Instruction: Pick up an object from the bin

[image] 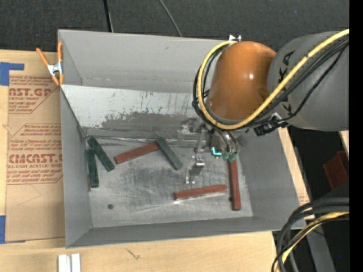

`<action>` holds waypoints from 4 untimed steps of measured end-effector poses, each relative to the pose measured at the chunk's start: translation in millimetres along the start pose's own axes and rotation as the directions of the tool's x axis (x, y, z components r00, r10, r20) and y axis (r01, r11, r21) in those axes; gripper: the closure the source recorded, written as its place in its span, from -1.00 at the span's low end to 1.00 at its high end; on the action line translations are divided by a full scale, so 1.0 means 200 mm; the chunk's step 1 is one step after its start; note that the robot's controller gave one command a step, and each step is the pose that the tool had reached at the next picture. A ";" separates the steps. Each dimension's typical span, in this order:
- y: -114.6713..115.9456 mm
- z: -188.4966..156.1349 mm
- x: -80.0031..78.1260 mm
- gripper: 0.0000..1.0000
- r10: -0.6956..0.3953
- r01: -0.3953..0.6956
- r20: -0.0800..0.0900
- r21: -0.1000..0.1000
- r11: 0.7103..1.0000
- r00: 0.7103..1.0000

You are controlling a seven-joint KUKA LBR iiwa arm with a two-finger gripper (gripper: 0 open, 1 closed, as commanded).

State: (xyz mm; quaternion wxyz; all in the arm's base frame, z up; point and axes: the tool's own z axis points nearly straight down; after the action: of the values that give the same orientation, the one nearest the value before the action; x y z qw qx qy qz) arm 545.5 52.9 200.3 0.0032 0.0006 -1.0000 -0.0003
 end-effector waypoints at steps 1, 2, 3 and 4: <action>0.00 -0.02 -0.01 -1.00 0.000 0.000 0.008 0.000 1.000 1.000; -0.23 0.39 0.12 -1.00 -0.032 0.032 0.011 0.001 0.999 0.999; -0.31 0.43 0.17 -1.00 -0.092 0.092 0.004 0.001 0.996 0.996; -0.44 0.42 0.17 -1.00 -0.073 0.073 0.006 0.002 0.997 0.997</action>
Offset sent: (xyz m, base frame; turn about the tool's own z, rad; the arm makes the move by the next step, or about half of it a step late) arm -0.0425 -0.0739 -0.1303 -0.0490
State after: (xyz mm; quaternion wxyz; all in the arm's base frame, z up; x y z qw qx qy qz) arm 511.8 -35.3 115.7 0.0002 0.0372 -0.9993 0.0002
